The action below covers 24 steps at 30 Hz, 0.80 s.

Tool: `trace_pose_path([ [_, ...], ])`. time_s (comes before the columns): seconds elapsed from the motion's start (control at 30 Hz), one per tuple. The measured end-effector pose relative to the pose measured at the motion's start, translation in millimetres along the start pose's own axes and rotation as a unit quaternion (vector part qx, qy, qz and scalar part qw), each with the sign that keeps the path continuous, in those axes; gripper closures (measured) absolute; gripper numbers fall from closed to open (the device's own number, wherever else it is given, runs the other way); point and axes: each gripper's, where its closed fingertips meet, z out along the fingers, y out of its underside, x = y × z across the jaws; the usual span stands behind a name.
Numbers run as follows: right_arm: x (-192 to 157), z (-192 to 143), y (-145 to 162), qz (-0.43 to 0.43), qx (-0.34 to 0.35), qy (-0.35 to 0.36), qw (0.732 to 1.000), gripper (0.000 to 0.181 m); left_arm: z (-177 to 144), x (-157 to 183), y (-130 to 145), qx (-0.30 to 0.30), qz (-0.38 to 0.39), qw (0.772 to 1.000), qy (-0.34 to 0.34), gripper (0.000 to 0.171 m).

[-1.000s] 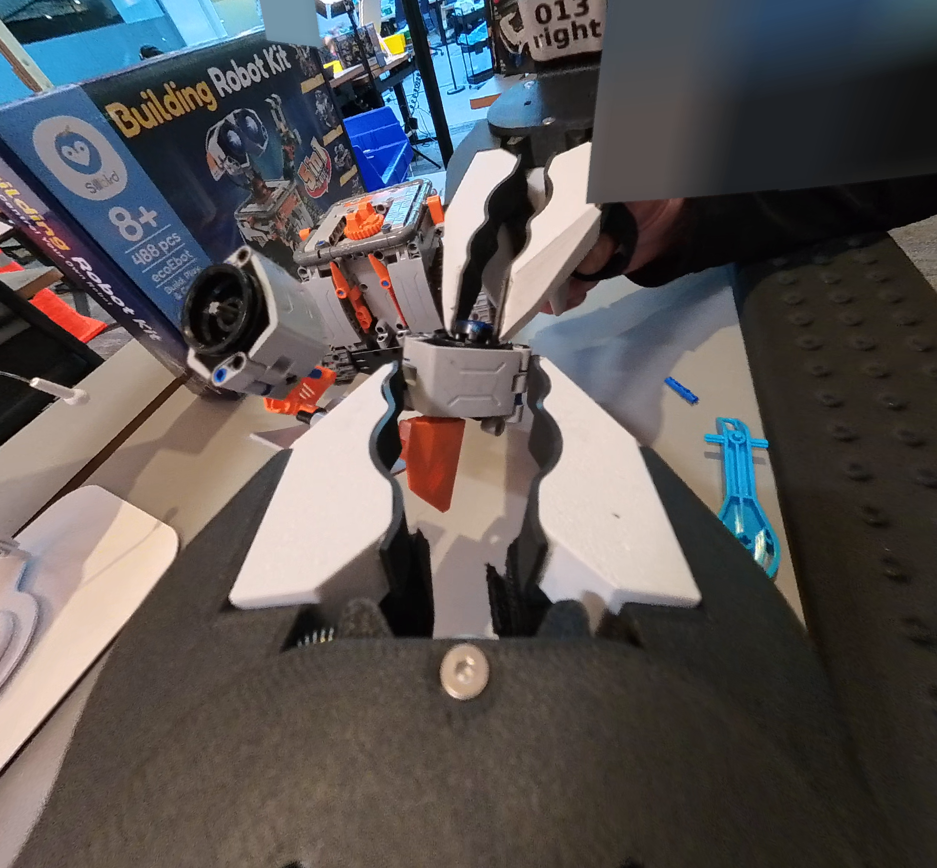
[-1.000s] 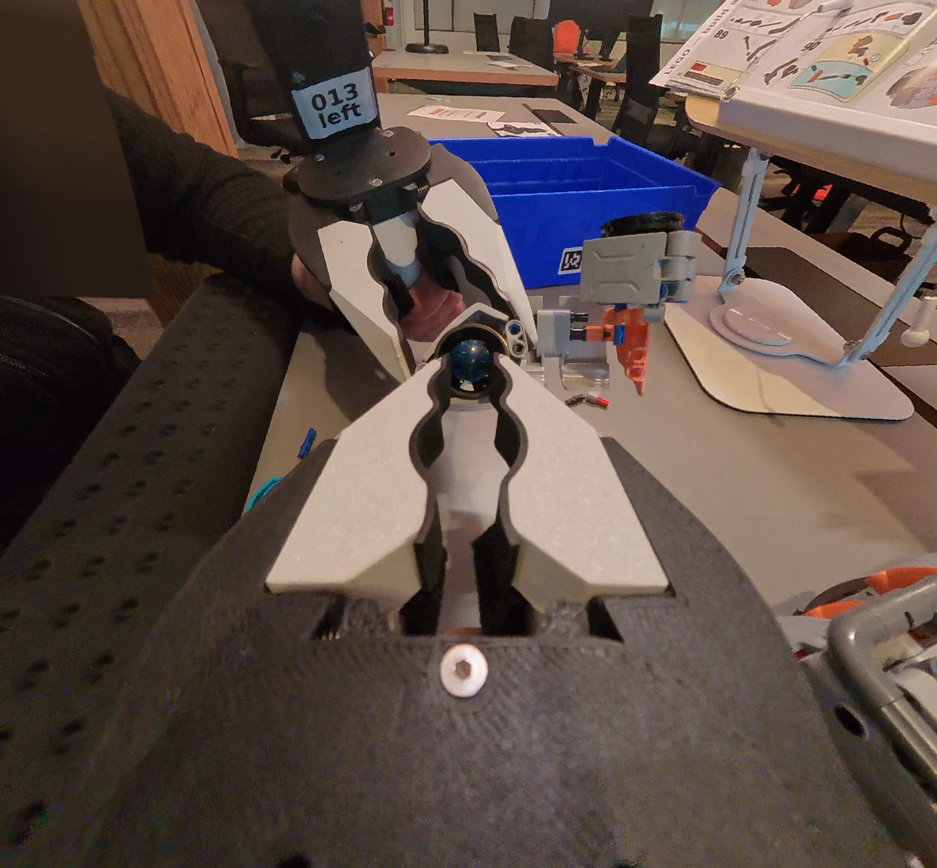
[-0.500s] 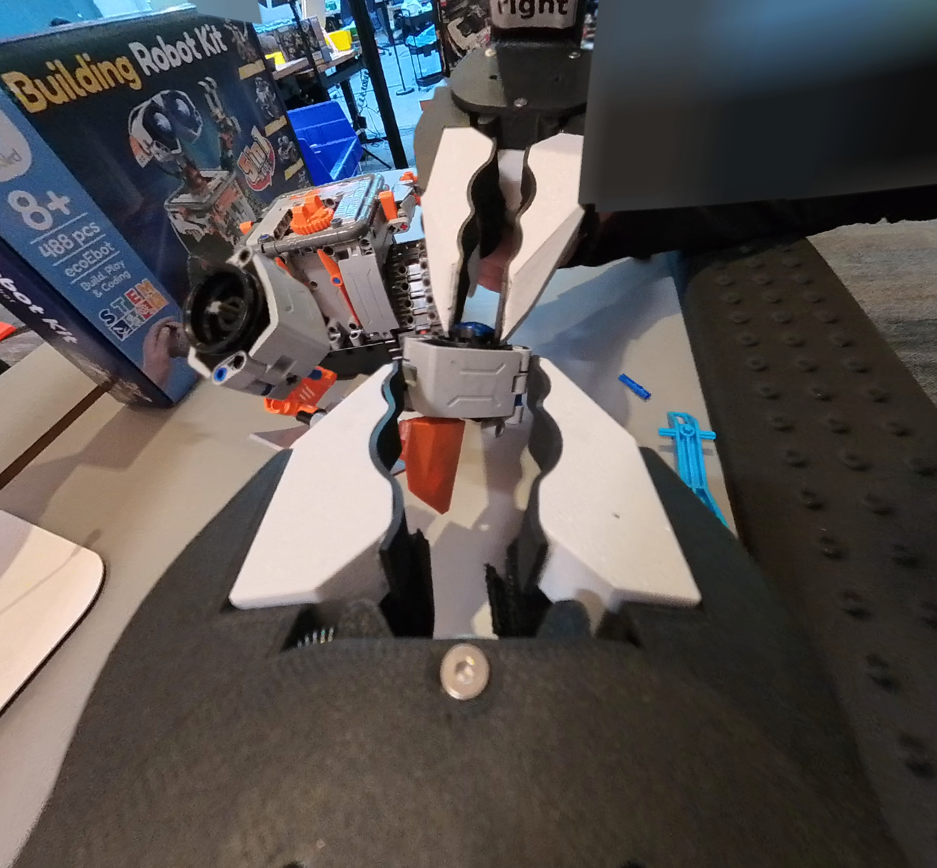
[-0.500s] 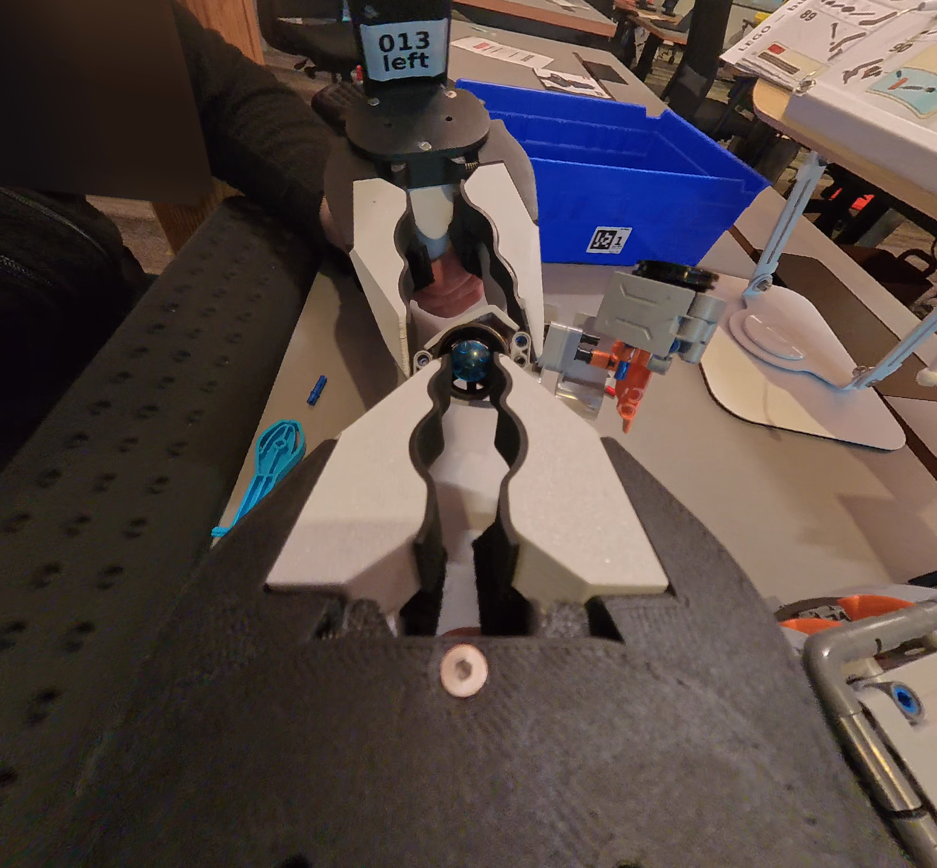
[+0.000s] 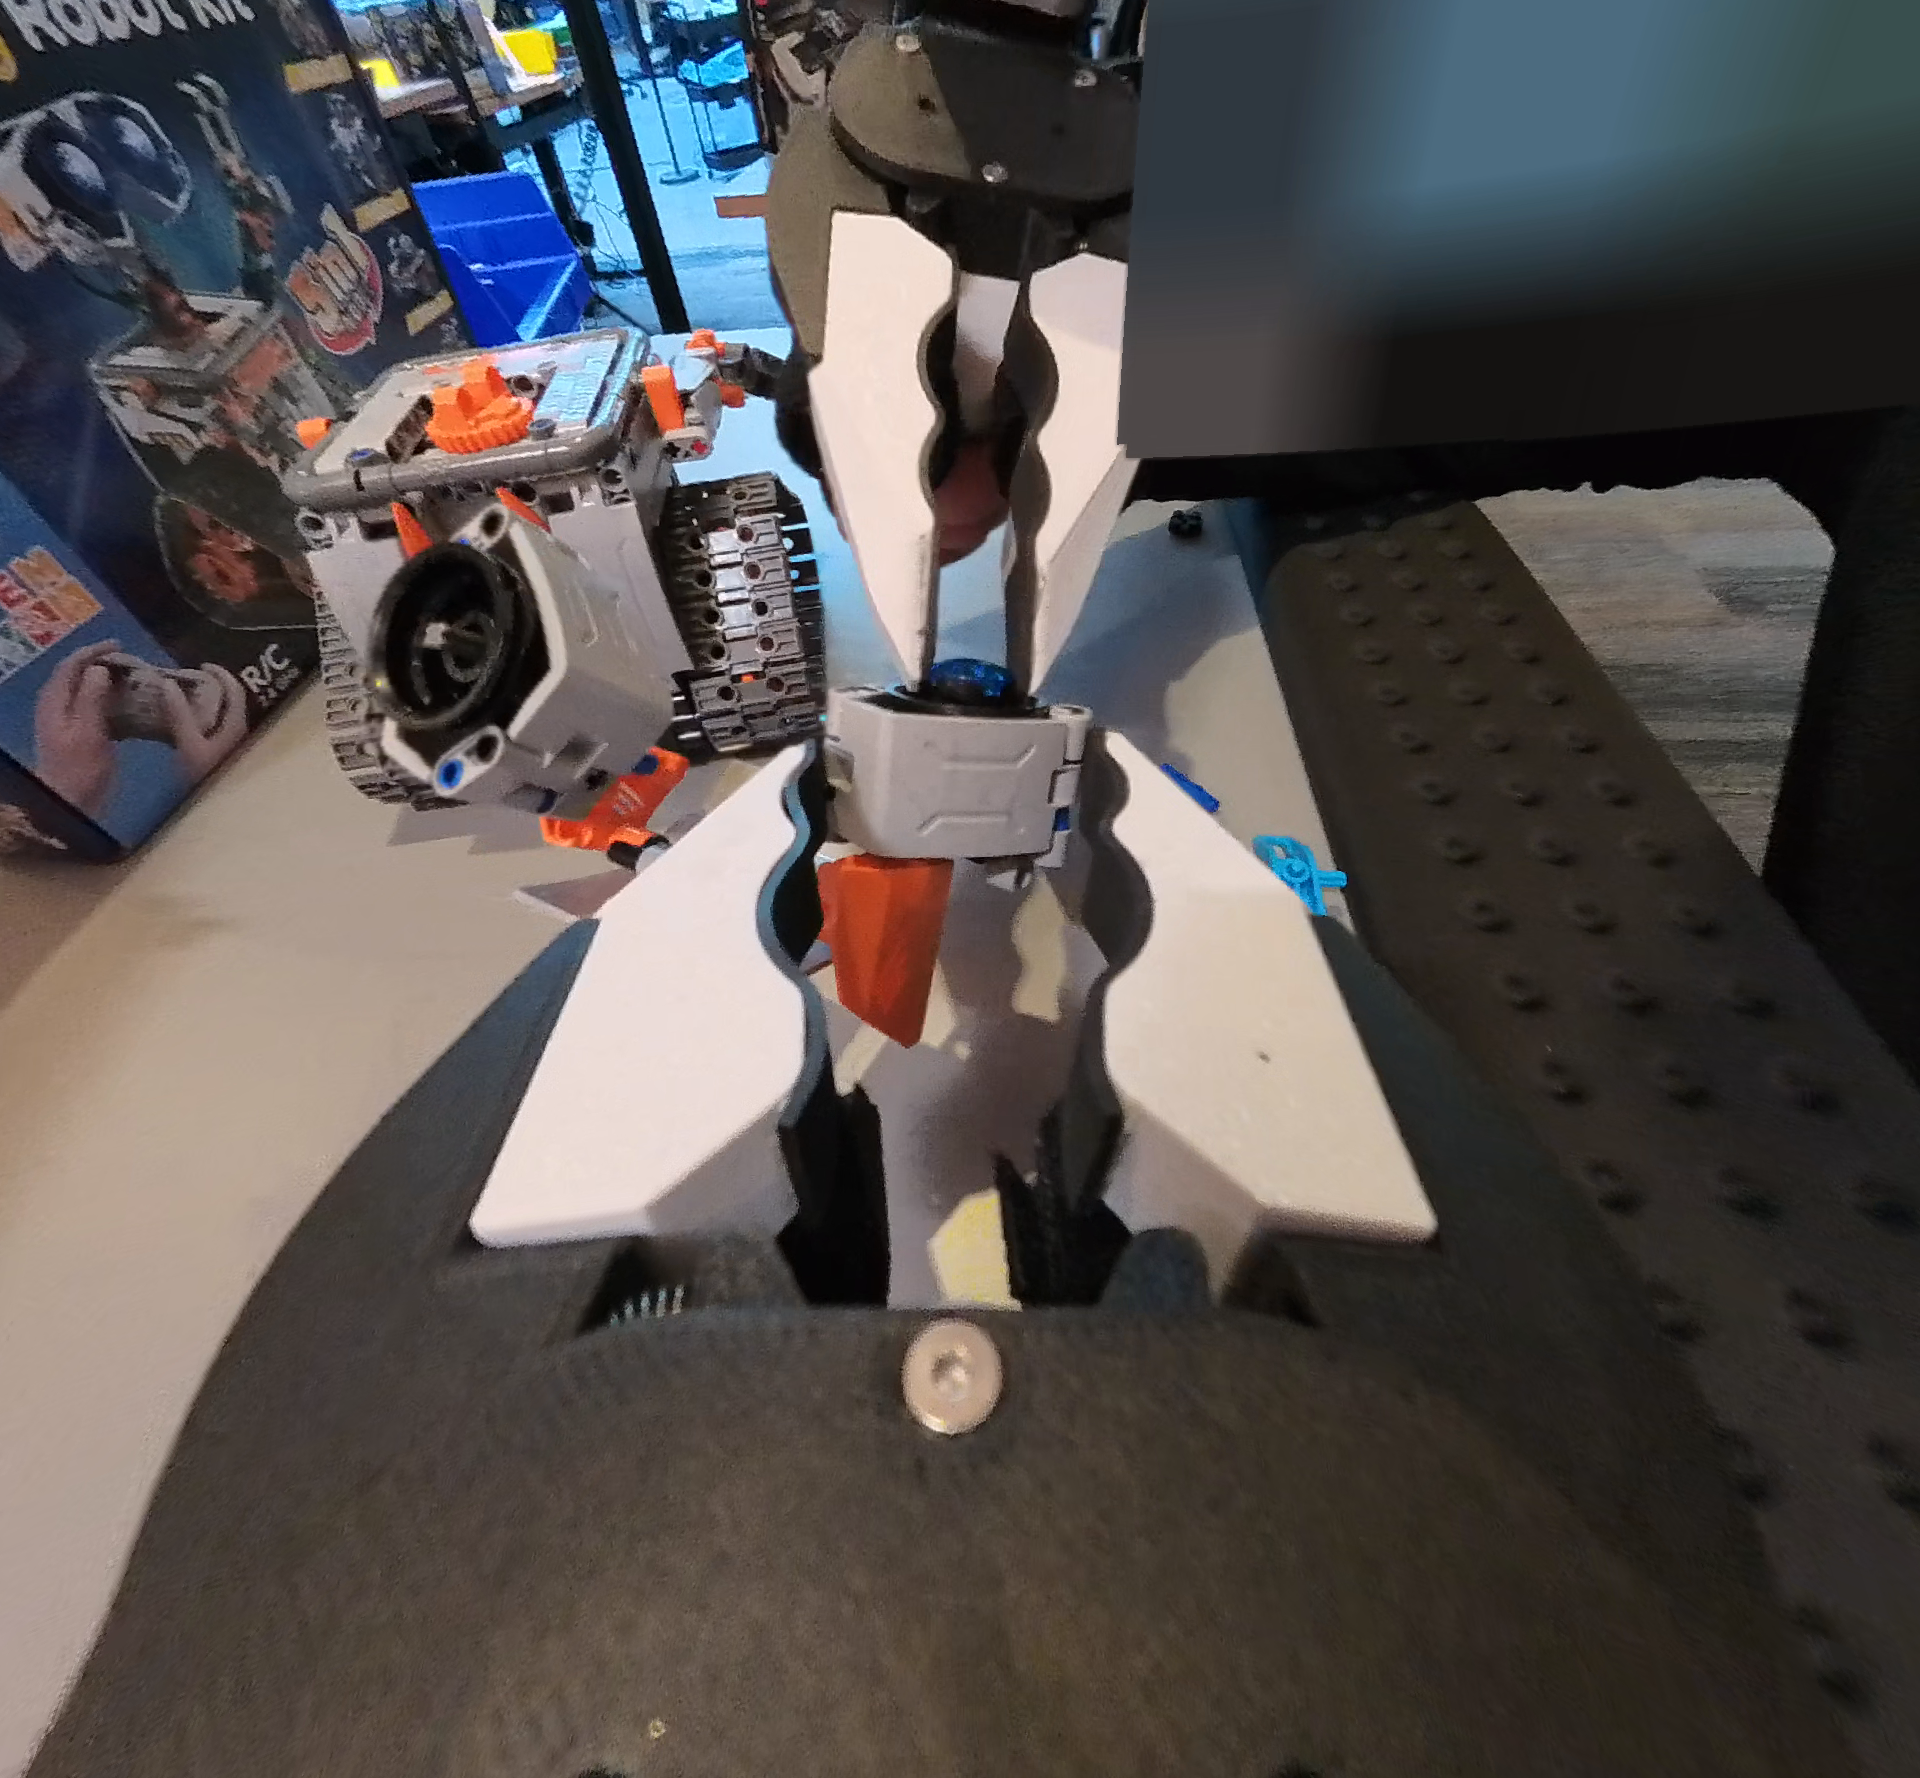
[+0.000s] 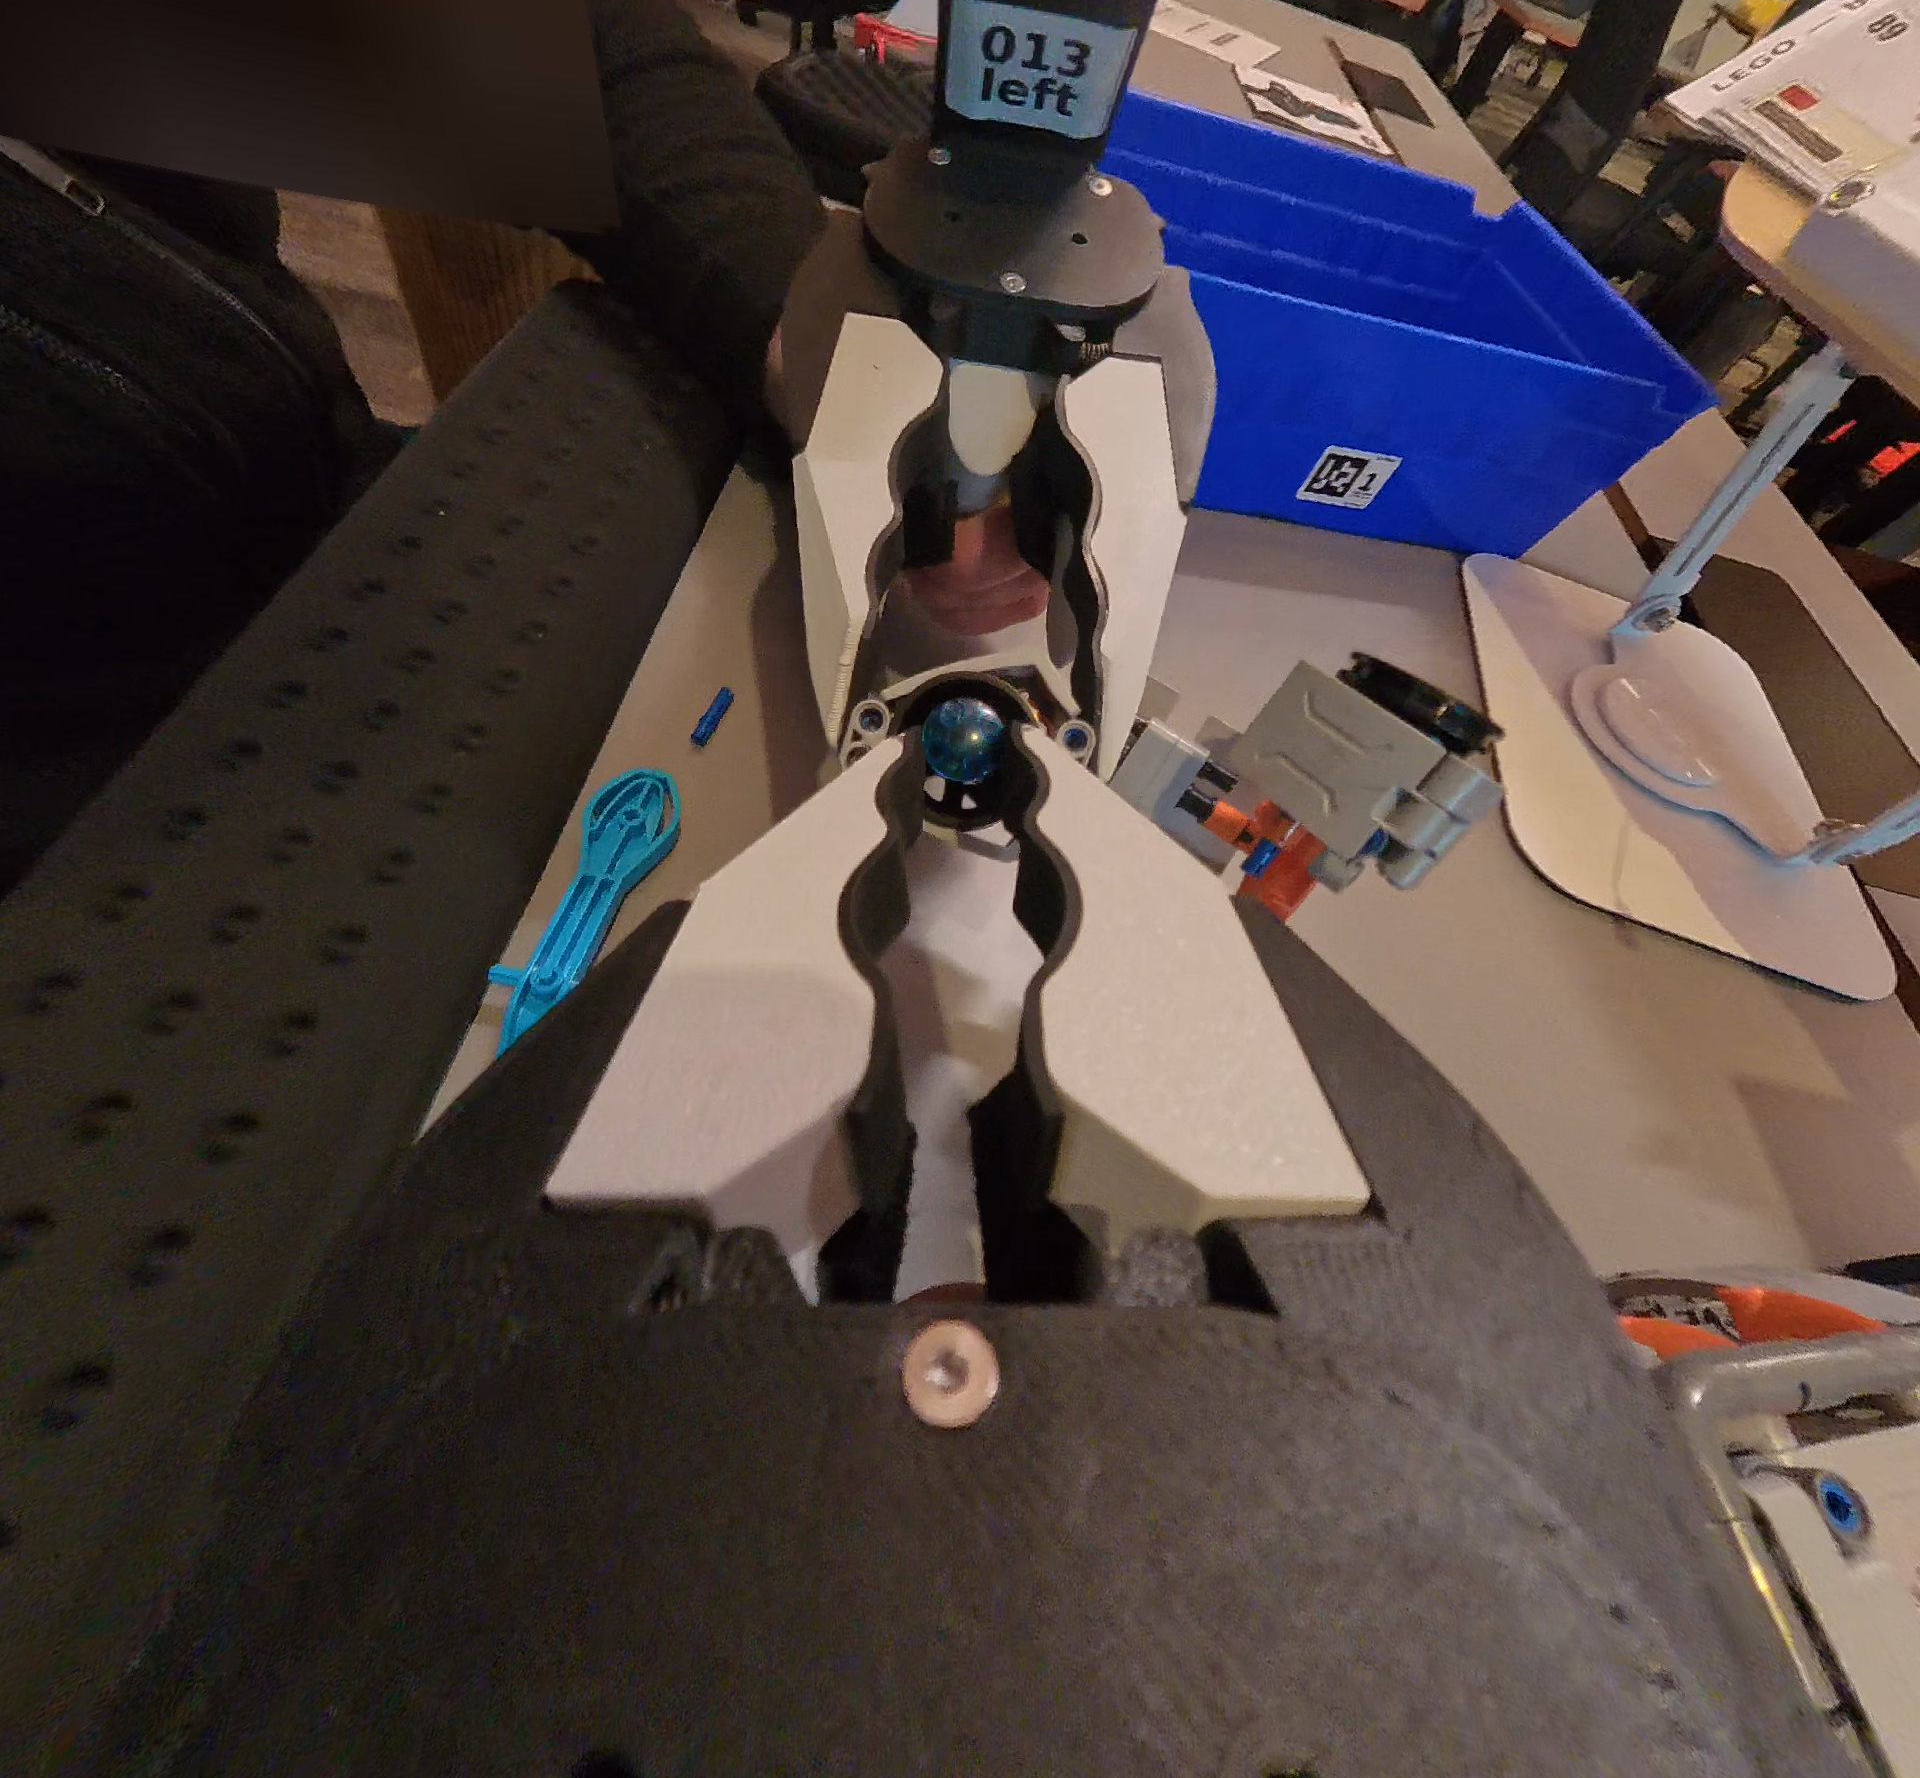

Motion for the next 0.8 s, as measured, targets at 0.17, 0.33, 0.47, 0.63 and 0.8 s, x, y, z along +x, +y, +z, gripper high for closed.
trace_pose_path([
  [0.17,-3.0,0.6,6.5,0.001,-0.011,-0.012,1.0,0.169,2.8,2.4,5.3,-0.008,-0.005,1.0,0.011,0.126],
  [0.33,-0.8,2.8,11.3,0.017,-0.003,-0.013,1.0,0.169,3.2,0.0,10.0,-0.009,-0.022,1.0,0.017,0.126],
  [0.47,-2.5,3.1,8.5,0.022,0.011,-0.022,0.999,0.169,1.9,2.6,9.0,0.0,-0.045,0.998,0.043,0.126],
  [0.63,-6.7,-1.1,-5.1,0.058,0.064,-0.054,0.995,0.169,-1.6,10.5,-2.1,0.031,-0.08,0.992,0.092,0.125],
  [0.8,-3.6,-2.4,-9.8,0.104,0.092,-0.066,0.988,0.168,-4.0,8.9,-6.5,0.04,-0.091,0.99,0.097,0.125],
])
